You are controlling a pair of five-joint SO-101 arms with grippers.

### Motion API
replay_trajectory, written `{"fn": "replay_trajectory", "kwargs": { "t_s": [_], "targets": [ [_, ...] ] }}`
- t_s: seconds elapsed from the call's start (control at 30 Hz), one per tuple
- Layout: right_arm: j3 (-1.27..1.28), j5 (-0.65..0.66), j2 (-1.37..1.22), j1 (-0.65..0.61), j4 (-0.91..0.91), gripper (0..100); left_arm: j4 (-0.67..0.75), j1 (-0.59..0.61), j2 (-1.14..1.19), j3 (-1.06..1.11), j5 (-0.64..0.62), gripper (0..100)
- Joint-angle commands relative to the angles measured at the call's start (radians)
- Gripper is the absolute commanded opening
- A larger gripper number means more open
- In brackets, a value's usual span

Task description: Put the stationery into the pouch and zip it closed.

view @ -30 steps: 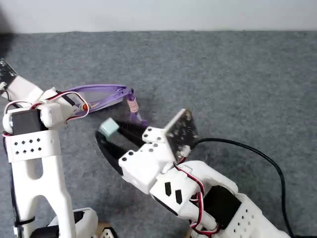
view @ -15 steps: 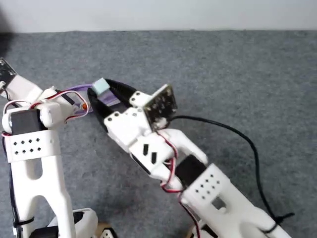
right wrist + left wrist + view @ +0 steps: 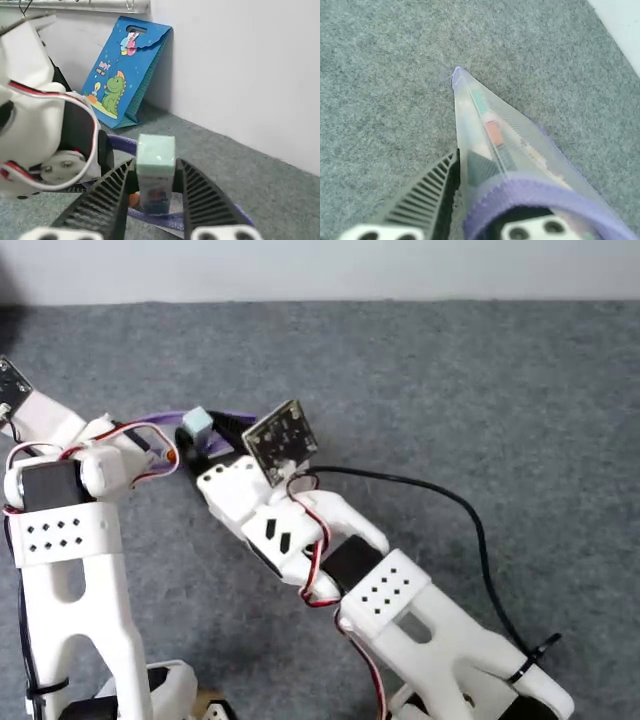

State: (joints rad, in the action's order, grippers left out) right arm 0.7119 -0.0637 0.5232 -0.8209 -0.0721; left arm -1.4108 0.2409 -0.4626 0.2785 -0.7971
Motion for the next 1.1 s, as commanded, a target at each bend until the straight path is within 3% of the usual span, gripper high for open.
{"fn": "replay_trajectory", "kwargs": {
  "t_s": [0.0, 0.23, 0.47, 0.7, 0.97, 1.07],
  "targets": [
    [-0.063, 0.008, 0.005, 0.013, 0.019, 23.2, 0.028, -0.006, -0.008, -0.013, -0.012, 1],
    [-0.172, 0.006, 0.018, 0.036, -0.05, 13.6, 0.028, -0.006, -0.008, -0.013, -0.012, 1],
    [-0.451, -0.18, 0.015, 0.143, -0.427, 10.5, 0.002, -0.014, -0.017, -0.079, -0.012, 1],
    [-0.66, -0.296, 0.016, 0.315, -0.765, 10.5, -0.127, -0.135, 0.008, -0.417, -0.008, 1],
    [-0.732, -0.327, 0.016, 0.372, -1.069, 10.4, -0.184, -0.104, 0.393, -0.409, 0.002, 1],
    [-0.733, -0.327, 0.016, 0.372, -1.153, 10.4, -0.307, -0.11, 0.526, -0.53, 0.012, 1]
  ]
}}
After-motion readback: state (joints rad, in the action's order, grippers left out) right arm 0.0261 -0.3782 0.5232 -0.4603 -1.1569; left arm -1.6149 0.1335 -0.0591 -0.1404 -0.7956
